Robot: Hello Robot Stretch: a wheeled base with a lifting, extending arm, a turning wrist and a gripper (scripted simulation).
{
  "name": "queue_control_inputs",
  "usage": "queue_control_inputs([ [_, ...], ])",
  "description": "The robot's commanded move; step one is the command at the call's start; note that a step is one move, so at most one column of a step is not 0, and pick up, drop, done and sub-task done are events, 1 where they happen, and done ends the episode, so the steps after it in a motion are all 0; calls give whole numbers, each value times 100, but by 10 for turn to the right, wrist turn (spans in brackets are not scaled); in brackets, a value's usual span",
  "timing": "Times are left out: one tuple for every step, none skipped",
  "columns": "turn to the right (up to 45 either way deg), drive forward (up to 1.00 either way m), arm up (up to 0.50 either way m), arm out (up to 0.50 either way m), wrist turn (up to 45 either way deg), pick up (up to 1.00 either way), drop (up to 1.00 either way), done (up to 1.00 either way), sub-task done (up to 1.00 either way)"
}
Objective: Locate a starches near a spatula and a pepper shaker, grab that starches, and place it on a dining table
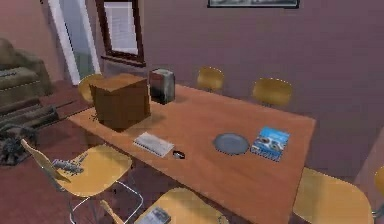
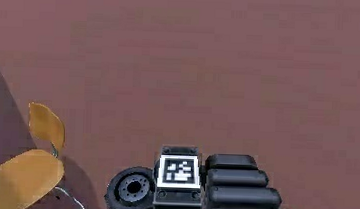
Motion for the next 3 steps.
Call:
queue_control_inputs([
  [330,0,0,0,0,0,0,0,0],
  [90,0,0,0,0,0,0,0,0],
  [0,30,0,0,0,0,0,0,0],
])
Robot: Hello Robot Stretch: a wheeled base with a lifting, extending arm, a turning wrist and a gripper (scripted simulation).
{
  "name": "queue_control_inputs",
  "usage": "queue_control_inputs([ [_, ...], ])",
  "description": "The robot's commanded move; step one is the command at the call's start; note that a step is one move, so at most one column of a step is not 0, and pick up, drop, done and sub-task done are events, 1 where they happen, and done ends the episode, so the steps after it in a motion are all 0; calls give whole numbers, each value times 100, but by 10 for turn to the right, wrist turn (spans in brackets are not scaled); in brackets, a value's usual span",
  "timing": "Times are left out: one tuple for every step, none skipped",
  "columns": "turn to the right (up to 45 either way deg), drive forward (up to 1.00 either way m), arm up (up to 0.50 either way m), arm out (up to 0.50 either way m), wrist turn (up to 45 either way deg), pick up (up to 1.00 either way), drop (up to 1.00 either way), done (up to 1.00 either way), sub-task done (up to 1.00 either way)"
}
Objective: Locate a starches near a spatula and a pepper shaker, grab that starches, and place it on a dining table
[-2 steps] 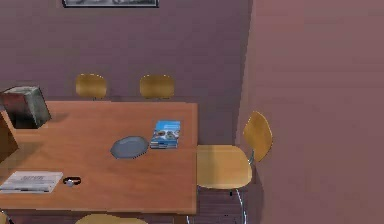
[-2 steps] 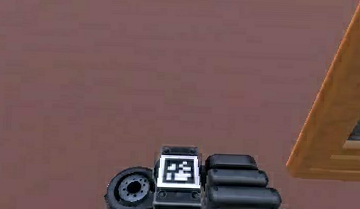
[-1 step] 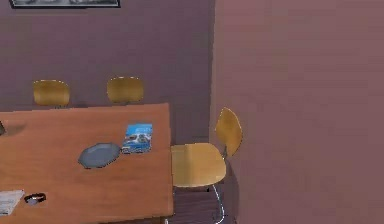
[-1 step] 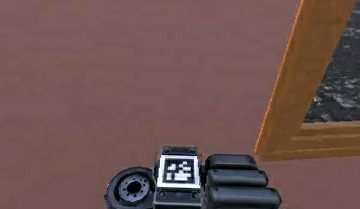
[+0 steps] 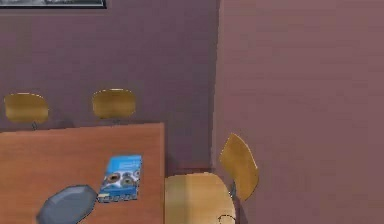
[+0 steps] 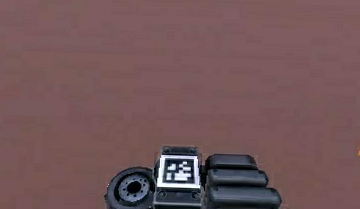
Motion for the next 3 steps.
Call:
queue_control_inputs([
  [-450,0,0,0,0,0,0,0,0],
  [-450,0,0,0,0,0,0,0,0],
  [-450,0,0,0,0,0,0,0,0],
])
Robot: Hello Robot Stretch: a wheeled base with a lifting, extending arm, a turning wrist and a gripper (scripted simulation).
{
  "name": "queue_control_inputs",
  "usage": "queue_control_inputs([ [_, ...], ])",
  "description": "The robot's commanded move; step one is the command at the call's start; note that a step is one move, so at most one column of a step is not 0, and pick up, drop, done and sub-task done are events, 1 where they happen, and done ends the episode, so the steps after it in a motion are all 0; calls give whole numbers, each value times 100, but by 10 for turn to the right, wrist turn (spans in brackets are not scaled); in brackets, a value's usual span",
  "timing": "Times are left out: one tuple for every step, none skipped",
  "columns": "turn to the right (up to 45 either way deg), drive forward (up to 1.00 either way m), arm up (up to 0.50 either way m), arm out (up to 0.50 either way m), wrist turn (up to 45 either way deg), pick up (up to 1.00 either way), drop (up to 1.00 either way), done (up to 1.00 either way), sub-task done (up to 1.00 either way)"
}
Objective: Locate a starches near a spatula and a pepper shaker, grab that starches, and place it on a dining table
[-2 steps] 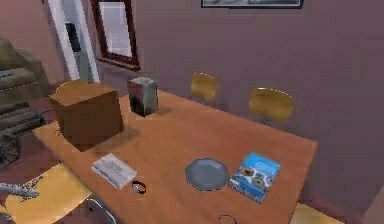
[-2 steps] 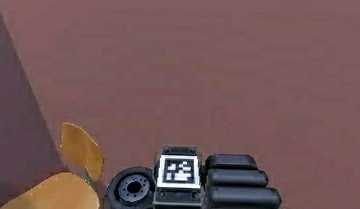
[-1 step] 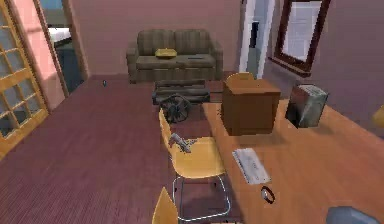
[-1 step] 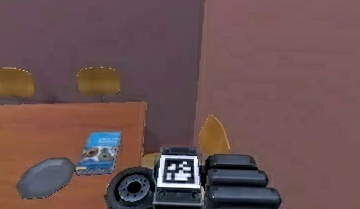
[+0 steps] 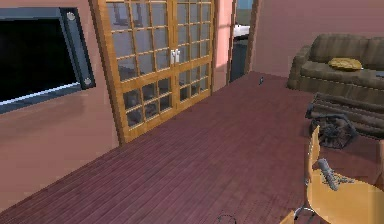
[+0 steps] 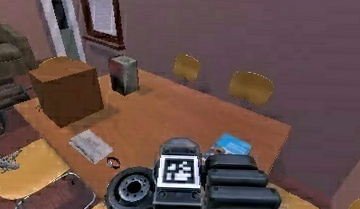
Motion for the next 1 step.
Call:
queue_control_inputs([
  [-90,0,0,0,0,0,0,0,0],
])
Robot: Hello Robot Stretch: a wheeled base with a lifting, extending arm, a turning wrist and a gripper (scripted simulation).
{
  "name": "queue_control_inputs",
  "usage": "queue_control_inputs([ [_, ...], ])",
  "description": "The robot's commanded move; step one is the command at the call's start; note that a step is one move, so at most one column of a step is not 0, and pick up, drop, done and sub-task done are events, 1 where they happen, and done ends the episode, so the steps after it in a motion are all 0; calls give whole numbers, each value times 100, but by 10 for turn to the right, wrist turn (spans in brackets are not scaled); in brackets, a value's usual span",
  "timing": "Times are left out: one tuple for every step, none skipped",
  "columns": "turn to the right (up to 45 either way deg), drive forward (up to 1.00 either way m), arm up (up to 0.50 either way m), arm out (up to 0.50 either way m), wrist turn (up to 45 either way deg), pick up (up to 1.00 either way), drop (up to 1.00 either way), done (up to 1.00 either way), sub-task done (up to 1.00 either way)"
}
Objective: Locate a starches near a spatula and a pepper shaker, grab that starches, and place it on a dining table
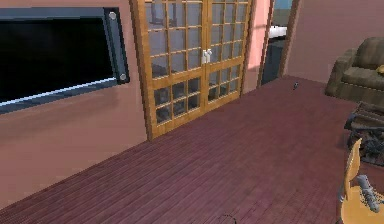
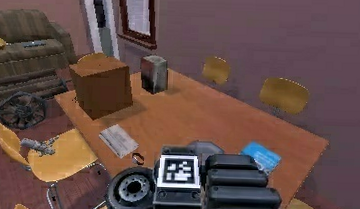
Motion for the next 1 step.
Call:
queue_control_inputs([
  [0,0,0,48,0,0,0,0,0],
])
